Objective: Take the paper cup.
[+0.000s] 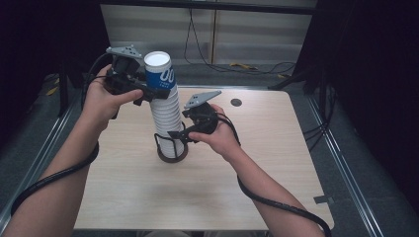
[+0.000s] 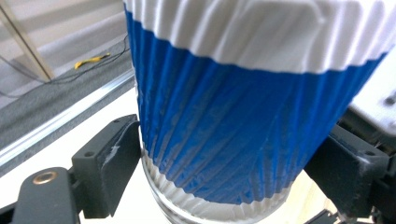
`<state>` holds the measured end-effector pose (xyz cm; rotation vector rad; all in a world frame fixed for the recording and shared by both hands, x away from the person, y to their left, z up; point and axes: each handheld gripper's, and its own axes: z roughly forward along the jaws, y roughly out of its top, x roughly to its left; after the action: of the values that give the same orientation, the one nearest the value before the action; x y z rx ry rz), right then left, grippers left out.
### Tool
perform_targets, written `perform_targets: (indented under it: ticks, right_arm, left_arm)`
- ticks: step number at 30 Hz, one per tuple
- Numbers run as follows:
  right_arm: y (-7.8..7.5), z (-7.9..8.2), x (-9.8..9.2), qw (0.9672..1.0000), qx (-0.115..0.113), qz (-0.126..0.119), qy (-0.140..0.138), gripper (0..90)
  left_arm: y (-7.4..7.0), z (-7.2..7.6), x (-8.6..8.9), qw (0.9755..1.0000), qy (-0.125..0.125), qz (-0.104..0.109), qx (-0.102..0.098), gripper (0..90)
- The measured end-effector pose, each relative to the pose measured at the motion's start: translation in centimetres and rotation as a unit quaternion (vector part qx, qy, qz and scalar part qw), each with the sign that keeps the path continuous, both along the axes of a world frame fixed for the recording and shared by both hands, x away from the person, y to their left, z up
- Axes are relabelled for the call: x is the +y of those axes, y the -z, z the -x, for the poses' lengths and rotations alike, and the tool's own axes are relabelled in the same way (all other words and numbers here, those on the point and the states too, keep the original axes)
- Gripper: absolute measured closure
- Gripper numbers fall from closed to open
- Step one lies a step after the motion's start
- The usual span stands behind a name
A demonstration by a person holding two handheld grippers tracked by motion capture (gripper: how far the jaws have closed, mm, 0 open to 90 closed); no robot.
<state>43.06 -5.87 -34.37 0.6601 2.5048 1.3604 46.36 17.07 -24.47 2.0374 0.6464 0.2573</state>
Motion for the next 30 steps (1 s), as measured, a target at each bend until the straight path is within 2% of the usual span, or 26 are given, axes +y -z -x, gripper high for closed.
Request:
perform_targets:
  ticks: [6,10,20,27,30]
  right_arm:
    - [-1.6,-0.3,0.3,0.9999,-0.011,-0.002,0.010,13.0]
    - [-2.3,-0.6,0.3,0.9996,-0.018,0.011,0.020,13.0]
    - [-4.1,-1.1,0.4,0.9994,-0.025,-0.011,0.023,12.8]
    - [-5.1,-1.3,0.9,0.9989,-0.037,-0.011,0.026,12.5]
    - [-5.3,-1.4,1.0,0.9989,-0.035,-0.017,0.026,12.5]
  left_arm:
    - [-0.1,0.2,0.1,1.0000,-0.001,-0.004,-0.003,15.9]
    - [-0.2,0.2,0.1,1.0000,-0.001,-0.007,-0.003,16.1]
    - [-0.5,0.3,0.0,1.0000,-0.002,-0.009,-0.002,18.1]
    - [-0.5,0.3,0.1,0.9999,-0.002,-0.011,0.000,18.3]
    - [-0.5,0.3,0.1,0.9999,-0.002,-0.011,0.000,18.2]
